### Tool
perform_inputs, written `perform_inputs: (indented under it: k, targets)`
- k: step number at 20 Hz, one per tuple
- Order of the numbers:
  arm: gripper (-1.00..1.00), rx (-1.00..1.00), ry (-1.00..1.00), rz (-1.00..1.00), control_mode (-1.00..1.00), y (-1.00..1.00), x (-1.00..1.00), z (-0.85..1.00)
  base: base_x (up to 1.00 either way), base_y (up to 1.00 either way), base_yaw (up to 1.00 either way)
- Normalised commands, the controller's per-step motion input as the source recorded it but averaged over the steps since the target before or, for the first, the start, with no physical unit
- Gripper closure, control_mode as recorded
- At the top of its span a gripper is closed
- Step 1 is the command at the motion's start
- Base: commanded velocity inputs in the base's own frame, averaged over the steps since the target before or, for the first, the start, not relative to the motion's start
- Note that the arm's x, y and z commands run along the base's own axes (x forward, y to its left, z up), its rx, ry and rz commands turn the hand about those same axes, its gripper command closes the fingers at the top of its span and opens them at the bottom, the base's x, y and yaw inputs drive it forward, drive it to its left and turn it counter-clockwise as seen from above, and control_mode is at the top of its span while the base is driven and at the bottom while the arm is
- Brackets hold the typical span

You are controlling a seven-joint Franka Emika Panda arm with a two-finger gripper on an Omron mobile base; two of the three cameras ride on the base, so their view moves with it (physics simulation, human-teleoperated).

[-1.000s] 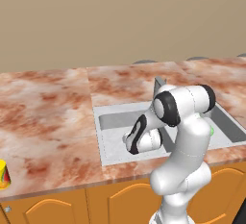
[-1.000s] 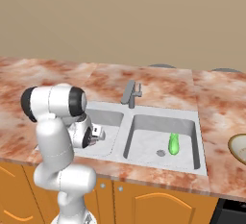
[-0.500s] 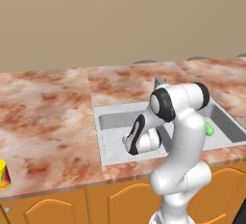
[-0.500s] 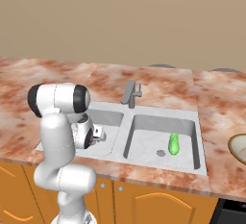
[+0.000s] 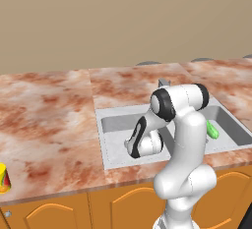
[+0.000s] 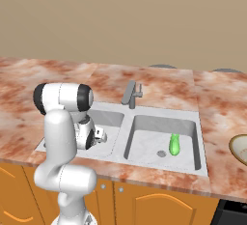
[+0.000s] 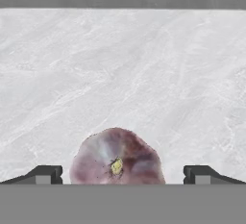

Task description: Remove the corn and garlic from the sink. Then move the bowl and cup from the counter to the sink for washing.

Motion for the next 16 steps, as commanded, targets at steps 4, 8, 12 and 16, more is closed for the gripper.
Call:
perform_inputs:
  k: [4, 8, 12, 16]
  targets:
    - [-1.0, 0.0, 0.03, 0.0, -1.0, 0.06, 0.08, -0.15, 0.0, 0.0, 0.0]
    - [-1.0, 0.0, 0.05, 0.0, -1.0, 0.06, 0.09, -0.16, 0.0, 0.0, 0.0]
    - [-1.0, 0.0, 0.07, 0.0, -1.0, 0.07, 0.09, -0.17, 0.0, 0.0, 0.0]
    - [1.0, 0.0, 0.05, 0.0, -1.0, 0.06, 0.07, -0.16, 0.0, 0.0, 0.0]
